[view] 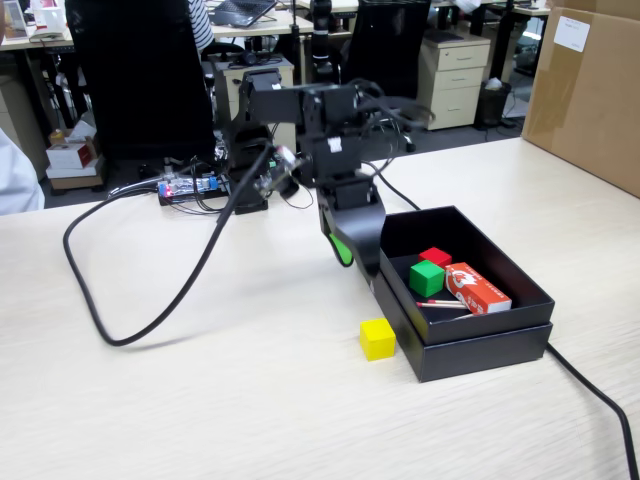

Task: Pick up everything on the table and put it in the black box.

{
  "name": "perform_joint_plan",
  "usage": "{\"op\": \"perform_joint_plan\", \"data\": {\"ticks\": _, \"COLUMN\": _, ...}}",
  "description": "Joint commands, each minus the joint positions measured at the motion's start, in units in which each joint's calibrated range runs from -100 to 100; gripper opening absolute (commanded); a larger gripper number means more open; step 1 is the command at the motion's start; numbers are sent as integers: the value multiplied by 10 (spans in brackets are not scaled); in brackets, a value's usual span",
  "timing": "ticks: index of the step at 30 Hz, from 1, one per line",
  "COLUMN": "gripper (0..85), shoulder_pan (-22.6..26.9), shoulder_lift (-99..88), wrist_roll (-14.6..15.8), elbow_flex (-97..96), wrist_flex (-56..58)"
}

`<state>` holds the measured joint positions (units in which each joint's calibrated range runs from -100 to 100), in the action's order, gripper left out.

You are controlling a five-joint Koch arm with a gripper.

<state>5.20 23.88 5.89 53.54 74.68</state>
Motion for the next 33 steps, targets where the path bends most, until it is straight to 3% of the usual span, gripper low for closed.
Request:
{"op": "perform_joint_plan", "data": {"ticks": 1, "gripper": 467, "shoulder_pan": -2, "shoulder_lift": 52, "wrist_roll": -3, "elbow_flex": 107, "wrist_flex": -11}}
{"op": "perform_joint_plan", "data": {"ticks": 10, "gripper": 465, "shoulder_pan": -2, "shoulder_lift": 160, "wrist_roll": -10, "elbow_flex": 151, "wrist_flex": -35}}
{"op": "perform_joint_plan", "data": {"ticks": 19, "gripper": 387, "shoulder_pan": -2, "shoulder_lift": 217, "wrist_roll": -19, "elbow_flex": 175, "wrist_flex": -44}}
{"op": "perform_joint_plan", "data": {"ticks": 25, "gripper": 282, "shoulder_pan": -1, "shoulder_lift": 224, "wrist_roll": -18, "elbow_flex": 175, "wrist_flex": -45}}
{"op": "perform_joint_plan", "data": {"ticks": 33, "gripper": 9, "shoulder_pan": -6, "shoulder_lift": 198, "wrist_roll": -13, "elbow_flex": 165, "wrist_flex": -43}}
